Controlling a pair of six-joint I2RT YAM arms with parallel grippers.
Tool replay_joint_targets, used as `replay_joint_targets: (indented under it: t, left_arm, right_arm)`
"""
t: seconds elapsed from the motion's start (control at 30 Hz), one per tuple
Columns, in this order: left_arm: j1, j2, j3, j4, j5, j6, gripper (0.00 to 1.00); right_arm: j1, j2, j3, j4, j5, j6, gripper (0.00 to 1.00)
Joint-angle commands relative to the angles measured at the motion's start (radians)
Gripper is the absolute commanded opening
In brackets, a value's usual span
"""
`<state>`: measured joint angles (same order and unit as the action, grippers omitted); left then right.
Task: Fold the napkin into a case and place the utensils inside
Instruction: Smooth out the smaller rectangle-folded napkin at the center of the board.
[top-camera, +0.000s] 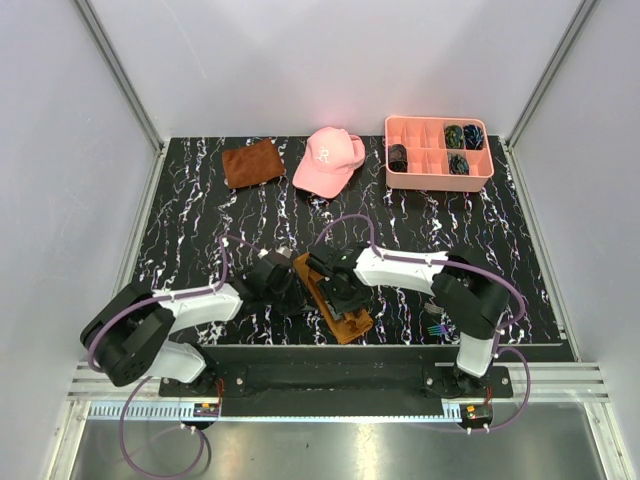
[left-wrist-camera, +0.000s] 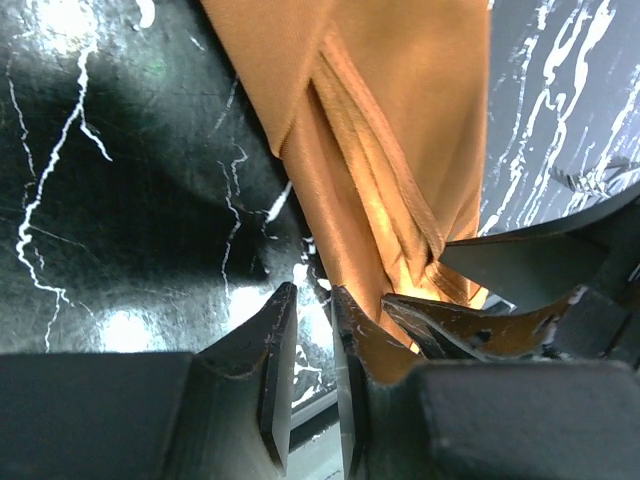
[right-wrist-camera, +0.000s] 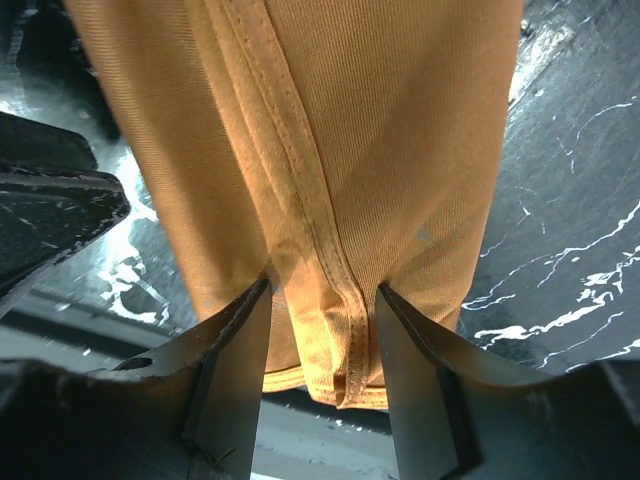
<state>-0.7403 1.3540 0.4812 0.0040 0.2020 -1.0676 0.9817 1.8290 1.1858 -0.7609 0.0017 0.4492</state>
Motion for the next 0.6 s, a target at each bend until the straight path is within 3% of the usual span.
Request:
replay_joint_targets:
  t: [0.0,0.1,0.23,0.4,0.5,0.57]
  left_arm:
    - [-0.004,0.031,-0.016,0.077,0.007,-0.015,0.20]
    - [-0.007,0.043,-0.018,0.088,0.014,-0.015,0.19]
    - [-0.011,0.046,-0.016,0.090,0.013,-0.012,0.19]
    - [-0.019,0.063,-0.013,0.096,0.011,-0.014,0.18]
    - [-0.027,0.073,-0.010,0.096,0.013,-0.015,0.18]
    - [-0.030,0.066,-0.009,0.096,0.013,-0.017,0.18]
  right_arm:
    - [0.038,0.035,0.040,-0.014,0.098,-0.001,0.53]
    - [0.051,0.050,0.047,-0.014,0.110,0.002,0.44]
    - [0.052,0.044,0.052,-0.017,0.115,0.002,0.24]
    - [0.052,0.015,0.078,-0.049,0.116,0.006,0.11]
    - [0.052,0.000,0.097,-0.075,0.116,0.006,0.13]
    - [0.052,-0.004,0.103,-0.081,0.103,-0.003,0.24]
